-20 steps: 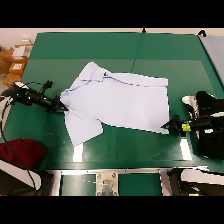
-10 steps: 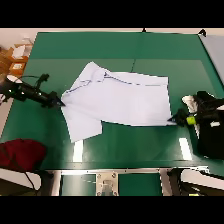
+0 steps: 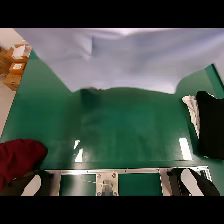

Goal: Fold the shirts.

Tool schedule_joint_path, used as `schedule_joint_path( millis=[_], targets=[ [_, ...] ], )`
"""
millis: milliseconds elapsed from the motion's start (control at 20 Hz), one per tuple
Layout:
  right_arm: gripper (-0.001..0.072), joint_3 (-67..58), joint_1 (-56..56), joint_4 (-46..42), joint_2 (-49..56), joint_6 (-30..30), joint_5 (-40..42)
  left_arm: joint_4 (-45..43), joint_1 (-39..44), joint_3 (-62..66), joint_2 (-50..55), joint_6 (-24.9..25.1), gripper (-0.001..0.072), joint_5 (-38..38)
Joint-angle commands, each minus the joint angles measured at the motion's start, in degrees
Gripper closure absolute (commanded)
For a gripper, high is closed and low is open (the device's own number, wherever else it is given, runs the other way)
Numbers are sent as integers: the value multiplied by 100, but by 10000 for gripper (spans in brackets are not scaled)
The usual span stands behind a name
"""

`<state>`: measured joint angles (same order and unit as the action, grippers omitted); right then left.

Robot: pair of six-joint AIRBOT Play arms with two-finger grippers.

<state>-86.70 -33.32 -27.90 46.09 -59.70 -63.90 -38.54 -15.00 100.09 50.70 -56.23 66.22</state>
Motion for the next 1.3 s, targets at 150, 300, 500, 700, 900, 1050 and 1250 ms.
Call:
schedule_joint_path(
  millis=[150,300,500,700,900,1050,1250],
  targets=[
    [697,-935,-11,-435,-1401,33,1526,-363,-4,1368,-1408,-275,683,-737],
    [696,-691,-11,-645,-1342,13,1491,-796,-4,1104,-1322,-750,683,-330],
    [697,763,20,-149,-931,-7,1237,-695,-4,-197,-949,-828,683,129],
    [697,2673,737,90,-44,426,1606,-76,-2,-2417,-37,-417,683,-188],
    [697,3314,1641,94,1733,649,2802,841,334,-3814,1593,935,683,-1683],
    [697,2785,1832,151,3392,640,3213,1121,728,-3539,3161,1309,683,-2413],
    [697,1373,1652,750,5104,450,2540,1388,702,-2492,4463,1193,683,-2544]
  ],
)
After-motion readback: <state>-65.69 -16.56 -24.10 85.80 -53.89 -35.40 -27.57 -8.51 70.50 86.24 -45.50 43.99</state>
